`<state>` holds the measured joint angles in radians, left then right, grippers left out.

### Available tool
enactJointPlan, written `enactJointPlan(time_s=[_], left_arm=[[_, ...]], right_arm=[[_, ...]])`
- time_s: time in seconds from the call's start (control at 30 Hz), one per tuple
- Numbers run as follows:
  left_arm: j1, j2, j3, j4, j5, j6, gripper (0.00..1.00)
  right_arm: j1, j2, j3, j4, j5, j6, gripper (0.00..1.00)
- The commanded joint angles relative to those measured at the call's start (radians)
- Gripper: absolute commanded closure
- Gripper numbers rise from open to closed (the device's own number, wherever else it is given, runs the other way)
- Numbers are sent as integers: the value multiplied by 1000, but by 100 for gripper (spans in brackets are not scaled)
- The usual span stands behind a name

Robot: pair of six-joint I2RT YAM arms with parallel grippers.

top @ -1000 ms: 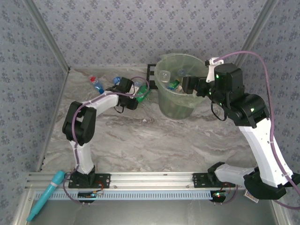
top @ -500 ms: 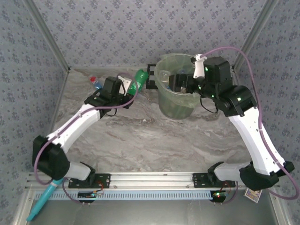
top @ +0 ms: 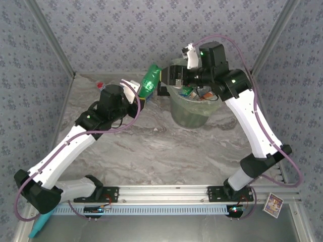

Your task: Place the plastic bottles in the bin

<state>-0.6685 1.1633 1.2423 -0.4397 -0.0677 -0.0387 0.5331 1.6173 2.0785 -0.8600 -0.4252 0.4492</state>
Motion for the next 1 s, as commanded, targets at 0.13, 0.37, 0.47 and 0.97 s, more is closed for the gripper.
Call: enactJointPlan(time_s=[0.13, 0.37, 0.47, 0.97], left_arm=[[-69, -31, 73, -24, -45, 74, 80], [-91, -21, 104, -26, -26, 99, 80], [-101, -9, 113, -36, -22, 103, 80], [-124, 11, 109, -46, -23, 122, 81]], right_arm=[[1, 78, 84, -68, -73, 36, 6], [-7, 98, 68, -29, -125, 76, 8], [-15, 96, 59, 10, -164, 105, 10], [-63, 72, 9, 105, -291, 167, 36]])
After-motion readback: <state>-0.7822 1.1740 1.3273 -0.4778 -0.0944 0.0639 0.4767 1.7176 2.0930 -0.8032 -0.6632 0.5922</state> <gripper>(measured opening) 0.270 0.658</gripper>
